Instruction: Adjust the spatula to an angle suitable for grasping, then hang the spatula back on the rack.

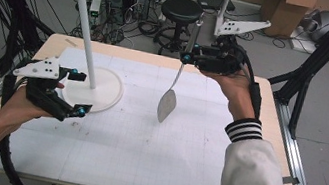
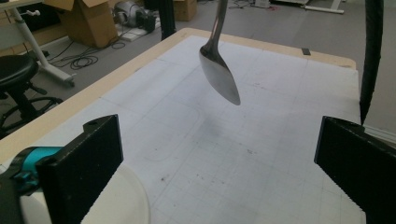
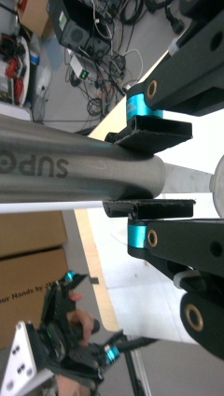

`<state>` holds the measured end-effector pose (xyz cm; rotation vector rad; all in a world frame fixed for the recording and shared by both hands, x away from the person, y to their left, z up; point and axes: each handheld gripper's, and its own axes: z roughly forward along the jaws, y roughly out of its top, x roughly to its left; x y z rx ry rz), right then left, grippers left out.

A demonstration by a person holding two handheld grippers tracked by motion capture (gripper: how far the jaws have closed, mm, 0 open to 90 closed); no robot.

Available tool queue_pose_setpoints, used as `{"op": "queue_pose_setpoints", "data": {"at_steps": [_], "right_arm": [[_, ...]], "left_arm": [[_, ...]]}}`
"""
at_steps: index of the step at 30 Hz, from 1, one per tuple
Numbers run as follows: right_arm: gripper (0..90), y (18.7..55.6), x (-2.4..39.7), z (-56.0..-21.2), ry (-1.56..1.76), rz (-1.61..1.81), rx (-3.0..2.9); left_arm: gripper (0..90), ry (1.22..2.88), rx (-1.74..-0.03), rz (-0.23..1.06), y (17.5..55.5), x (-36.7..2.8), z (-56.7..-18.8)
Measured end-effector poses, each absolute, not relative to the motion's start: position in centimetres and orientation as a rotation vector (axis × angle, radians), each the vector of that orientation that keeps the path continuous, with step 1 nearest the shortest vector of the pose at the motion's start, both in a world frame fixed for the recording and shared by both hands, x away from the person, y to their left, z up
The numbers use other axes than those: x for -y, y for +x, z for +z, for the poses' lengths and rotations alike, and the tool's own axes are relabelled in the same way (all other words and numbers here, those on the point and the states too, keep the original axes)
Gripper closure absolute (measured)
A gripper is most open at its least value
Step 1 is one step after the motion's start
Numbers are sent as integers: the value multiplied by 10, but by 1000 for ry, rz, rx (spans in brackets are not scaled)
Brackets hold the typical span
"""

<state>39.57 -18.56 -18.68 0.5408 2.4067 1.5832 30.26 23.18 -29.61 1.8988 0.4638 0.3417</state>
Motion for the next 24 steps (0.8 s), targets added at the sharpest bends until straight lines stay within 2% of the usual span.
{"op": "queue_pose_setpoints", "data": {"at_steps": [24], "right_arm": [[688,422,178,-188,637,1552,-2359]], "left_arm": [[17,1890,-494,337,310,-235,-299]]}}
